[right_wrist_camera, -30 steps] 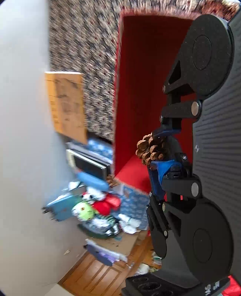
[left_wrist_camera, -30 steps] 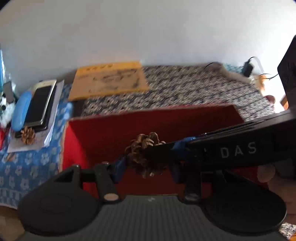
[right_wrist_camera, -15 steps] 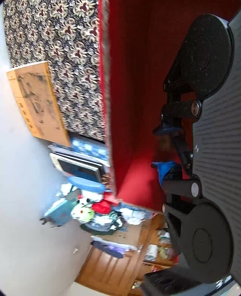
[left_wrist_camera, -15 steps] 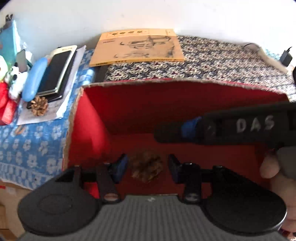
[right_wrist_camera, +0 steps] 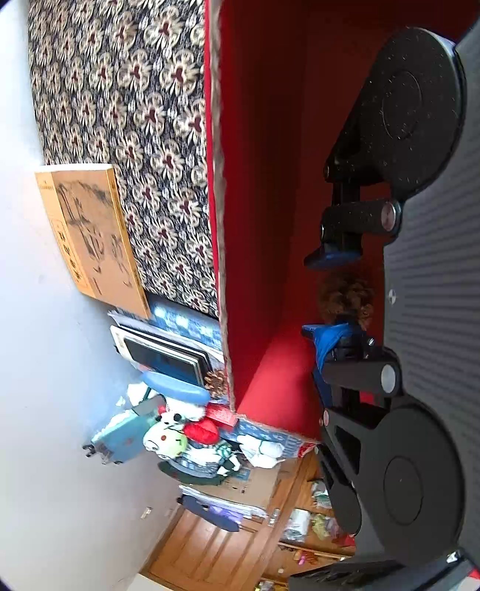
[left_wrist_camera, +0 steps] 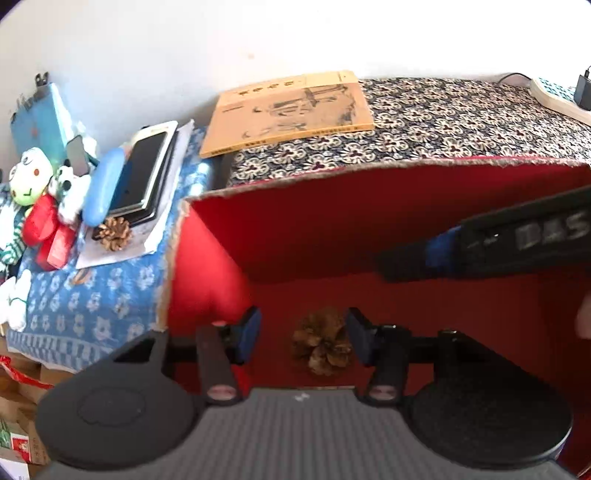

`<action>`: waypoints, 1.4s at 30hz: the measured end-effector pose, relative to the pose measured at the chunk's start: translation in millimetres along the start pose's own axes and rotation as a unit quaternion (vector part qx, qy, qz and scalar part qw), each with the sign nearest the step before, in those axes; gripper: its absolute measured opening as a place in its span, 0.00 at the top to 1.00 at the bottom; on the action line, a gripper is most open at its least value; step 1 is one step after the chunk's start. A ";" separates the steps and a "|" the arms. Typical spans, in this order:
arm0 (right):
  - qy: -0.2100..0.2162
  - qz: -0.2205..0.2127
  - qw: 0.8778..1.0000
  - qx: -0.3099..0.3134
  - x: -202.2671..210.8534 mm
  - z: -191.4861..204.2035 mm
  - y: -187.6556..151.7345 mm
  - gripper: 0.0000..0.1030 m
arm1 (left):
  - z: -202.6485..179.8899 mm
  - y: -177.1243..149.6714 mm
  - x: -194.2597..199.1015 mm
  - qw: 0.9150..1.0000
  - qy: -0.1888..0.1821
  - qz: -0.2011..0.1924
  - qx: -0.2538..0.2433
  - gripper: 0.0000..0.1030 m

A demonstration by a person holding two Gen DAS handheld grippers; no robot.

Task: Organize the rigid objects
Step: 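Open the right tool to drop the pine cone into the box, then move the right tool back to the yellow tape measure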

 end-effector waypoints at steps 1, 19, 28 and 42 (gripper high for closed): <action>0.001 -0.008 1.000 0.002 5.3 2.4 -0.7 0.83 | 1.4 0.0 3.3 1.000 0.008 -0.002 0.001 0.46; -0.220 -0.146 0.956 0.126 129.1 63.9 -79.4 0.83 | 19.3 -33.1 143.1 0.991 -0.065 -0.108 0.042 0.12; -0.243 -0.169 0.950 0.102 148.1 77.0 -135.8 0.83 | 21.4 -72.0 164.8 0.989 -0.092 -0.109 0.033 0.12; -0.250 -0.156 0.955 0.049 140.4 68.9 -197.6 0.82 | 10.7 -118.4 154.3 0.994 -0.083 -0.077 0.003 0.12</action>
Point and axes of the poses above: each gripper's, at about its wrist camera, not at the fingertips, and x roughly against the way its jaws point, z to its left, y to its top, the point moved 6 cm from there along -x, roughly the way its jaws point, and after that the axes turned 14 degrees about y, right-handed, at the moved point
